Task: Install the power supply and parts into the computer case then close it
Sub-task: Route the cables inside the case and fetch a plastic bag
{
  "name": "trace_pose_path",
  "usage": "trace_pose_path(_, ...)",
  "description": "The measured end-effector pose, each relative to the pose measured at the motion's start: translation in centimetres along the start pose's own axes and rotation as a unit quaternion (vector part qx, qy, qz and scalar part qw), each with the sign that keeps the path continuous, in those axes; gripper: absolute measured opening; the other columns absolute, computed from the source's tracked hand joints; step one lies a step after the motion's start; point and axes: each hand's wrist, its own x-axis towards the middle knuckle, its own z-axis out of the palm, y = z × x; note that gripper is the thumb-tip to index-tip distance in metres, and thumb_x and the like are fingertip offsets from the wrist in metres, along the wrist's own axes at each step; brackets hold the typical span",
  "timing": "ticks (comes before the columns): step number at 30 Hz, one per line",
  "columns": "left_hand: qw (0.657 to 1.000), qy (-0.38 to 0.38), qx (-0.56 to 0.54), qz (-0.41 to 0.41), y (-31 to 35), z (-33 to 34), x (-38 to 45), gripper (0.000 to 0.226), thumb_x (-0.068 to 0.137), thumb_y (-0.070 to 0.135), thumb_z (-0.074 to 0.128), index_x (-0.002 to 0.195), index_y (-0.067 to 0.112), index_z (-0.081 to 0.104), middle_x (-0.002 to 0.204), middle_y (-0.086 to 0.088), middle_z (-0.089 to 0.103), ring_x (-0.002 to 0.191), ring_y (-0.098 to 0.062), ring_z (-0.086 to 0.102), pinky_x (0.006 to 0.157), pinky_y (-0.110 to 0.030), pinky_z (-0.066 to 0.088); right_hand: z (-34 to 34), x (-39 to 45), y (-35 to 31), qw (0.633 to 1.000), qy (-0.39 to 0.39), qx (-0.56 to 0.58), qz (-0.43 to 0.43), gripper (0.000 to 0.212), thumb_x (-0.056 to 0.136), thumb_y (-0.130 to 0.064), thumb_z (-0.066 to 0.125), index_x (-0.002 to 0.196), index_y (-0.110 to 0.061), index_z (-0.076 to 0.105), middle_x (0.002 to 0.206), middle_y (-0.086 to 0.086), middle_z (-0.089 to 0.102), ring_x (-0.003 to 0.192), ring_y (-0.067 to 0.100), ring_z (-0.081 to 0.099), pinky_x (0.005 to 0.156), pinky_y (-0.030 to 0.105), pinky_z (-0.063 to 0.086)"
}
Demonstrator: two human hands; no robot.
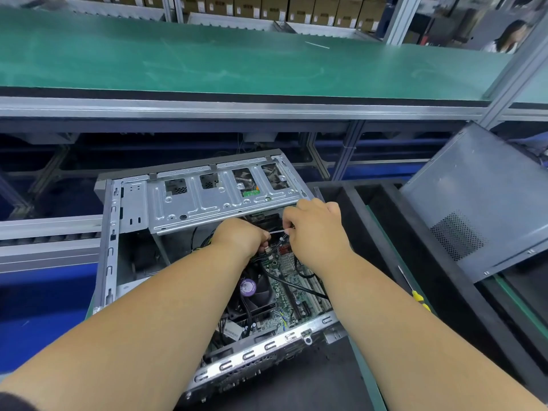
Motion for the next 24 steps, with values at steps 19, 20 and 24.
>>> trace_pose_path(19, 0.885, 0.001, 0.436, 0.163, -0.1, -11.4, -8.3, 0.032, 0.100, 0.030, 0.045, 0.126, 0.028, 0.063, 0.132, 0.005, 0.059, 0.116, -0.017, 0.052, 0.094, -0.027, 0.036, -3.8, 0.4, -1.8, 0.984, -0.115, 0.128, -0.041, 0.007, 0.092, -0.023, 0.062, 0.094, -0.028, 0.066, 0.091, -0.011, 0.060, 0.089, 0.014, 0.058, 0.079, 0.030, 0.045)
trace_pose_path(20, 0.892, 0.005, 0.423, 0.159, -0.7, -12.1, -8.6, 0.029, 0.099, 0.030, 0.047, 0.122, 0.031, 0.065, 0.128, 0.008, 0.060, 0.111, -0.015, 0.054, 0.090, -0.026, 0.038, -4.0, 0.6, -1.9, 0.978, -0.153, 0.128, -0.059, 0.009, 0.092, -0.023, 0.062, 0.092, -0.030, 0.066, 0.092, -0.011, 0.062, 0.088, 0.013, 0.059, 0.076, 0.028, 0.046)
trace_pose_path(24, 0.924, 0.040, 0.354, 0.139, -3.2, -12.9, -8.9, 0.021, 0.096, 0.030, 0.052, 0.107, 0.037, 0.068, 0.104, 0.014, 0.064, 0.092, -0.008, 0.059, 0.079, -0.026, 0.045, -3.8, 0.8, -1.4, 0.929, -0.326, 0.100, -0.143, 0.018, 0.088, -0.020, 0.064, 0.092, -0.037, 0.068, 0.090, -0.014, 0.067, 0.078, 0.001, 0.059, 0.067, 0.022, 0.046)
